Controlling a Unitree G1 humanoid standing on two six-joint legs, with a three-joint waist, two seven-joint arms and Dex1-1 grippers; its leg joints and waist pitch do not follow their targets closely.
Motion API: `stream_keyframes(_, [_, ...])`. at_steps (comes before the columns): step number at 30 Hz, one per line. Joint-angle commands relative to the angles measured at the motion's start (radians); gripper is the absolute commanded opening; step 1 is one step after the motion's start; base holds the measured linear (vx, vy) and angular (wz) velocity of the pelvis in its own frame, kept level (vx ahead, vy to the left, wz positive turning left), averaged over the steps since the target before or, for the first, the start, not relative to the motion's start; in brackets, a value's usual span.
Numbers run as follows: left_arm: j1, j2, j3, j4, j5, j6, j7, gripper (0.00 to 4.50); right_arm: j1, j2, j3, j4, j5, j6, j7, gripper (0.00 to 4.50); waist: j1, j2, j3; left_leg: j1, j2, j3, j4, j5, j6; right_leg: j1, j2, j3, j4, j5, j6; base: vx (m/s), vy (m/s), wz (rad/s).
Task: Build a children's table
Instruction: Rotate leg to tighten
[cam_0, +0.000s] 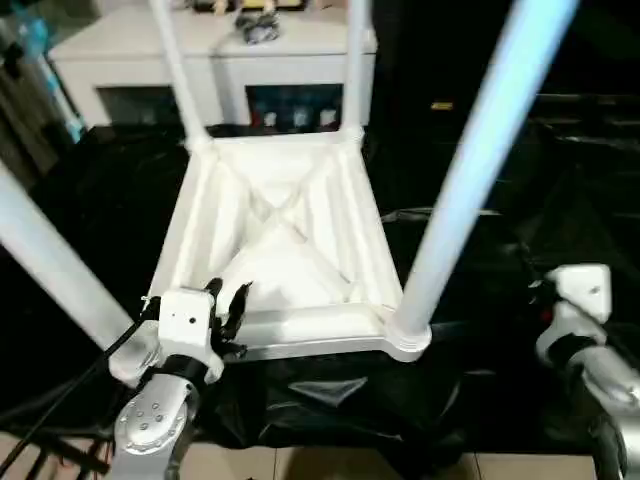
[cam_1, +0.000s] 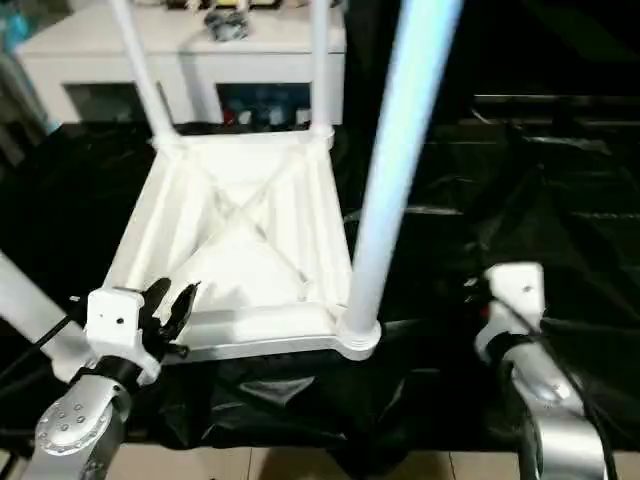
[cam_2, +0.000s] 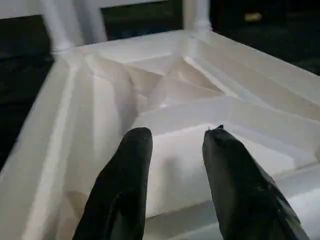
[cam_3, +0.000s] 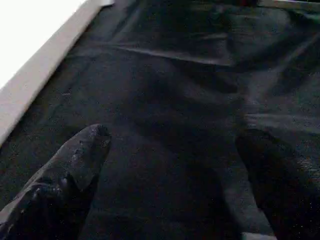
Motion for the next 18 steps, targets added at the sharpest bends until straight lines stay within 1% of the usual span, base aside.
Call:
stream_keyframes(1, [0.0,0.013,0.006,-0.001,-0.059,-0.01,-0.059,2.17,-0.014,0.01,0.016,-0.022,0.022,-0.013,0.017,4.5,0.006,-0.02,-0.033,0.007,0.051,-0.04,-0.094,-0.256,0.016,0.02,-0.059,0.028,-0.087,-0.429,-0.1,0.0,0.0,0.0])
stream_keyframes(2, [0.003,0.01,0.009,-0.015,-0.107,-0.009,-0.093,2.24,-0.019,0.017,0.015,-0.016,0.031,-0.016,0.023,4.5,0.005,-0.023,-0.034,0.01,0.05,-0.037,-0.092,-0.255,0.017,0.018,-0.059,0.028,-0.088,-0.427,-0.108,0.0,0.0,0.0])
stream_keyframes(3, [0.003,0.01,0.009,-0.028,-0.155,-0.018,-0.133,2.29,-0.029,0.027,0.013,-0.004,0.042,-0.021,0.028,4.5,0.005,-0.02,-0.037,0.012,0.051,-0.036,-0.092,-0.246,0.02,0.017,-0.06,0.028,-0.085,-0.401,-0.125,0.0,0.0,0.0])
stream_keyframes(4, [-0.004,0.024,0.022,-0.031,-0.22,-0.021,-0.193,2.29,-0.041,0.044,0.024,-0.003,0.048,-0.019,0.023,4.5,0.006,-0.016,-0.04,0.013,0.054,-0.035,-0.092,-0.225,0.022,0.018,-0.058,0.027,-0.078,-0.346,-0.141,0.0,0.0,0.0])
stream_keyframes(5, [-0.004,0.024,0.022,-0.031,-0.22,-0.021,-0.193,2.4,-0.041,0.044,0.024,-0.003,0.048,-0.019,0.023,4.5,0.006,-0.014,-0.04,0.013,0.054,-0.035,-0.093,-0.216,0.021,0.018,-0.056,0.026,-0.075,-0.318,-0.15,0.0,0.0,0.0])
stream_keyframes(6, [-0.04,0.058,0.004,-0.004,-0.247,-0.004,-0.264,2.53,-0.056,0.042,0.032,-0.014,0.053,-0.004,0.027,4.5,0.003,-0.017,-0.04,0.012,0.055,-0.033,-0.094,-0.21,0.023,0.02,-0.052,0.023,-0.07,-0.268,-0.16,0.0,0.0,0.0])
stream_keyframes(7, [-0.057,0.072,-0.006,0.008,-0.249,-0.001,-0.289,2.53,-0.062,0.038,0.035,-0.02,0.055,0.002,0.032,4.5,0.006,-0.014,-0.044,0.017,0.054,-0.031,-0.092,-0.196,0.023,0.022,-0.051,0.023,-0.063,-0.227,-0.166,0.0,0.0,0.0])
stream_keyframes(8, [-0.1,0.083,-0.037,0.04,-0.265,0.021,-0.35,2.61,-0.071,0.01,0.032,-0.026,0.071,0.009,0.07,4.5,0.006,-0.014,-0.044,0.019,0.053,-0.029,-0.092,-0.189,0.026,0.021,-0.049,0.024,-0.063,-0.208,-0.169,0.0,0.0,0.0])
stream_keyframes(9, [-0.131,0.092,-0.06,0.066,-0.267,0.029,-0.387,2.65,-0.077,-0.01,0.03,-0.025,0.083,0.01,0.098,4.5,0.014,-0.013,-0.046,0.025,0.052,-0.025,-0.088,-0.171,0.033,0.021,-0.05,0.025,-0.061,-0.184,-0.173,0.0,0.0,0.0])
stream_keyframes(10, [-0.175,0.105,-0.093,0.112,-0.258,0.035,-0.438,2.85,-0.083,-0.035,0.029,-0.015,0.095,0.004,0.139,4.5,0.023,-0.019,-0.047,0.029,0.052,-0.022,-0.084,-0.139,0.042,0.022,-0.05,0.026,-0.056,-0.142,-0.179,0.0,0.0,0.0])
stream_keyframes(11, [-0.205,0.117,-0.114,0.146,-0.254,0.036,-0.476,2.95,-0.087,-0.049,0.031,-0.006,0.101,-0.002,0.165,4.5,0.025,-0.017,-0.049,0.026,0.053,-0.022,-0.083,-0.118,0.045,0.027,-0.052,0.026,-0.05,-0.12,-0.184,0.0,0.0,0.0])
stream_keyframes(12, [-0.245,0.136,-0.141,0.191,-0.239,0.045,-0.522,2.95,-0.083,-0.073,0.045,0.0,0.093,-0.01,0.198,4.5,0.027,-0.008,-0.049,0.023,0.052,-0.022,-0.082,-0.091,0.05,0.028,-0.055,0.026,-0.045,-0.087,-0.192,0.0,0.0,0.0])
stream_keyframes(13, [-0.278,0.148,-0.162,0.224,-0.233,0.059,-0.558,3.0,-0.078,-0.096,0.058,0.001,0.087,-0.014,0.226,4.5,0.029,-0.012,-0.052,0.027,0.05,-0.019,-0.077,-0.079,0.054,0.029,-0.055,0.026,-0.046,-0.073,-0.196,0.0,0.0,0.0])
stream_keyframes(14, [-0.345,0.152,-0.196,0.268,-0.251,0.115,-0.616,3.04,-0.062,-0.148,0.076,-0.015,0.092,-0.002,0.294,4.5,0.028,-0.004,-0.054,0.028,0.049,-0.019,-0.075,-0.07,0.054,0.033,-0.054,0.025,-0.043,-0.05,-0.204,0.0,0.0,0.0])
stream_keyframes(15, [-0.375,0.154,-0.22,0.284,-0.255,0.146,-0.644,3.15,-0.053,-0.172,0.077,-0.028,0.1,0.006,0.323,4.5,0.028,-0.008,-0.054,0.027,0.05,-0.018,-0.074,-0.067,0.057,0.035,-0.056,0.026,-0.041,-0.039,-0.211,0.0,0.0,0.0])
stream_keyframes(16, [-0.38,0.155,-0.225,0.288,-0.254,0.149,-0.649,3.15,-0.052,-0.176,0.076,-0.03,0.102,0.007,0.328,4.5,0.026,-0.001,-0.055,0.024,0.05,-0.02,-0.074,-0.062,0.059,0.039,-0.06,0.027,-0.037,-0.025,-0.222,0.0,0.0,0.0])
stream_keyframes(17, [-0.438,0.167,-0.291,0.337,-0.224,0.17,-0.699,3.15,-0.042,-0.226,0.07,-0.05,0.123,0.024,0.383,4.5,0.022,0.002,-0.053,0.021,0.049,-0.021,-0.073,-0.086,0.071,0.045,-0.063,0.026,-0.043,-0.035,-0.238,0.0,0.0,0.0])
stream_keyframes(18, [-0.465,0.168,-0.321,0.37,-0.207,0.161,-0.724,3.15,-0.036,-0.252,0.067,-0.062,0.13,0.031,0.403,4.5,0.021,0.007,-0.053,0.024,0.049,-0.021,-0.072,-0.098,0.076,0.044,-0.063,0.026,-0.046,-0.049,-0.242,0.0,0.0,0.0])
